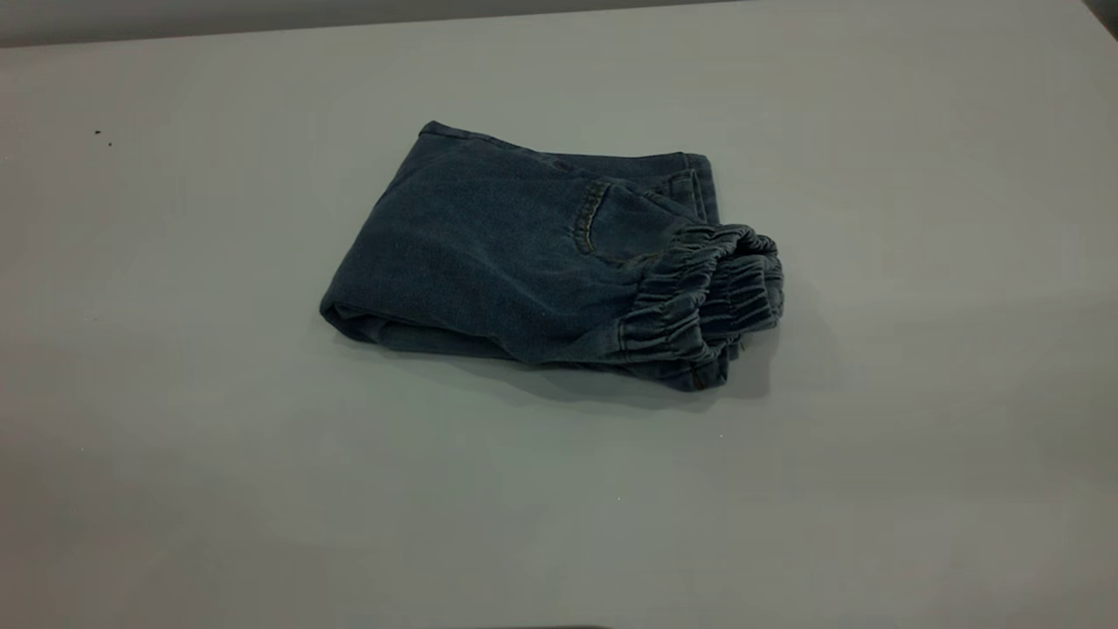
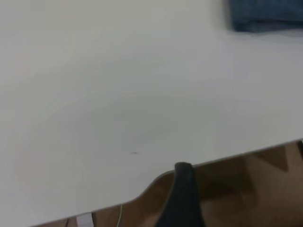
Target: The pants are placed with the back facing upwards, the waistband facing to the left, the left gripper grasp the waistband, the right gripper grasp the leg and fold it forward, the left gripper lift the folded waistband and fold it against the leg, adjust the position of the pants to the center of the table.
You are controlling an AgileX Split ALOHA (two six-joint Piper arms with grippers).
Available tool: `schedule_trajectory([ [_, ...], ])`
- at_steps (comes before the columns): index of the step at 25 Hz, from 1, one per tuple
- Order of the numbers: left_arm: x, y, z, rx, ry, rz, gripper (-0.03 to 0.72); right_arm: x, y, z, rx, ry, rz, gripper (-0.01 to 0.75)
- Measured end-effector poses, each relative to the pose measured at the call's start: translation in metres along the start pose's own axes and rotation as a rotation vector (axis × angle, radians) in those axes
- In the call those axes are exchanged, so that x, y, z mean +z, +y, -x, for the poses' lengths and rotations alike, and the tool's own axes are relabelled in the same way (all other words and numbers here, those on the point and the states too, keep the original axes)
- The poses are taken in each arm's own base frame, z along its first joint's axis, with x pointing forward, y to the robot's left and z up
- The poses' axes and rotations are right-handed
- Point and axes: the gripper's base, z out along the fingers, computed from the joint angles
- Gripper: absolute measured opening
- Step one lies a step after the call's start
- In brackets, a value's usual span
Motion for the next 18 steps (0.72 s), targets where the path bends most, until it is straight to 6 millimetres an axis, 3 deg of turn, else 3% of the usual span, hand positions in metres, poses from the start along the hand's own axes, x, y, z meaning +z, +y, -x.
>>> schedule_trajectory([
  [8, -0.014, -0.002, -0.011, -0.013, -0.122, 0.041, 0.570, -0.003, 0.001, -0.003, 0.015, -0.023, -0.019, 0.435],
  [18, -0.015, -0.003, -0.012, -0.014, -0.125, 0.041, 0.570, -0.003, 0.001, -0.003, 0.016, -0.023, -0.018, 0.430],
])
